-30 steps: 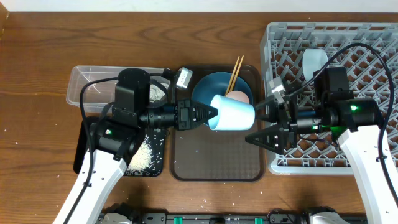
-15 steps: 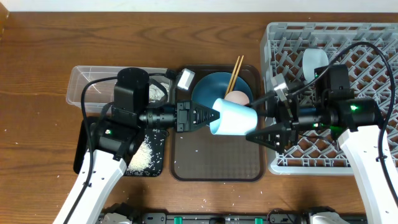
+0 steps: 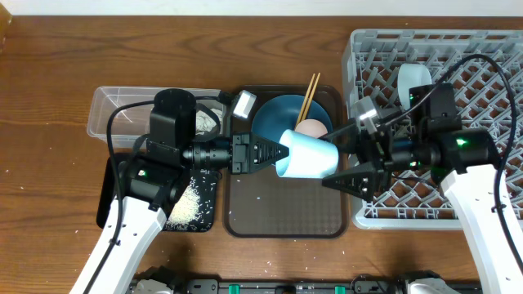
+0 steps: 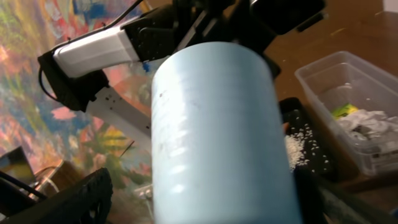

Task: Sort waste into correct bins and load items into the dishwasher rack
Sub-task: 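Close the right gripper on the cup's base beside the left gripper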

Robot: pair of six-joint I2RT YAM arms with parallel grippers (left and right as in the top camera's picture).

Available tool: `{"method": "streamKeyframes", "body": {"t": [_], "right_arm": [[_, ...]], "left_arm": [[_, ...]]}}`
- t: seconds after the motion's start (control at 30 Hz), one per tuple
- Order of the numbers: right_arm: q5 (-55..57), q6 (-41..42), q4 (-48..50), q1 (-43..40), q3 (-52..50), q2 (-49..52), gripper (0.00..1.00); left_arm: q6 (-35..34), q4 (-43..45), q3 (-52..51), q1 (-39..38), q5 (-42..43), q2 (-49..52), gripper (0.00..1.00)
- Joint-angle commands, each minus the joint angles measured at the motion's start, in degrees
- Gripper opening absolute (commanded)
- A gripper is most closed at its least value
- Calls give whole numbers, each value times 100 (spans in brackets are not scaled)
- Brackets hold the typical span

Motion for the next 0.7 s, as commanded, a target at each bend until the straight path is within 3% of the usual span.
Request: {"method": "streamKeyframes", "body": {"t": [0.0,0.3,0.67], "right_arm": [[-120,-105,-7,101,-9,-35,89],[-120,-105,-4,98,-9,-35,72],[-118,-105,-46,103,-9,-35,66]], "left_arm": [[-50,28,120,31,122,-35,6],[-50,31,120,31,120,-35,6],[-50,26,120,31,122,-35,6]]}}
